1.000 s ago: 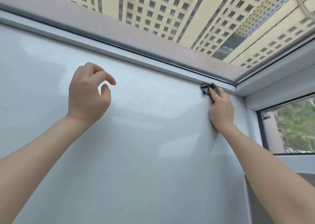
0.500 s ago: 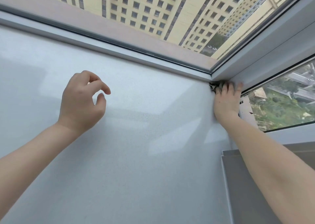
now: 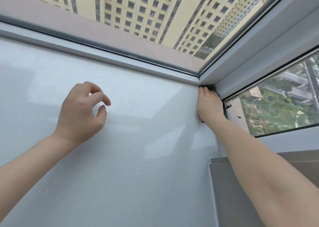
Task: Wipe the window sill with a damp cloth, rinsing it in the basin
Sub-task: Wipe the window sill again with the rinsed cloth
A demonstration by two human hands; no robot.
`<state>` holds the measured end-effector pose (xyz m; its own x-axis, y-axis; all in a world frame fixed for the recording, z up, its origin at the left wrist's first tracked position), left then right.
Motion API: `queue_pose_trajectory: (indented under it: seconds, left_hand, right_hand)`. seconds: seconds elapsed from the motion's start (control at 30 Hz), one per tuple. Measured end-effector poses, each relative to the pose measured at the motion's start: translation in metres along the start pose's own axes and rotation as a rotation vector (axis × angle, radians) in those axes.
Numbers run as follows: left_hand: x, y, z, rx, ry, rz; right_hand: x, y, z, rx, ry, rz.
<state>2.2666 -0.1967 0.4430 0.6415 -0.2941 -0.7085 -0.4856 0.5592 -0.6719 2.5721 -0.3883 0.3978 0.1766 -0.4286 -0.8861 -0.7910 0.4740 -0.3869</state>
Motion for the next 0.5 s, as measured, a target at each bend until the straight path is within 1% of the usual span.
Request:
queue_pose_trajectory:
  seconds: [0.1,0.2,0.27,0.4,0.5]
  left_hand:
    - [0.003,-0.005,-0.003,0.035,0.011,0.012]
    - [0.009,-0.003,-0.006,0.050,0.036,0.016]
    - [0.012,-0.002,-0.008,0.045,0.043,-0.001]
    - [0.006,-0.011,-0.015,0.058,0.055,-0.051]
    - [-0.010,-0.016,-0.022,0.076,0.053,-0.071]
  right_hand:
    - [-0.007,-0.002,0.001,0.053,0.008,-0.074]
    - [-0.013,-0.001,0.003,0.046,0.030,-0.108]
    - [-0.017,-0.004,0.001,0.069,0.054,-0.078]
    - [-0.016,-0.002,-0.016,0.174,0.137,-0.019]
    - [-0.014,0.004,-0.037,0.182,0.184,-0.013]
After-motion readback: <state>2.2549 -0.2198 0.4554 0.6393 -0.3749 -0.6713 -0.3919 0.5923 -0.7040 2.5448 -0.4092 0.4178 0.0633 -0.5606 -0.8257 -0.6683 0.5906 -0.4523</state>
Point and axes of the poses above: each hand's wrist, its own z-axis towards the middle knuckle, its own x-axis out of the palm, y = z × x, the point moved 10 cm from there along z, towards the middle knuckle, and after that the axes turned 14 degrees about -x, right-handed, at the moved point
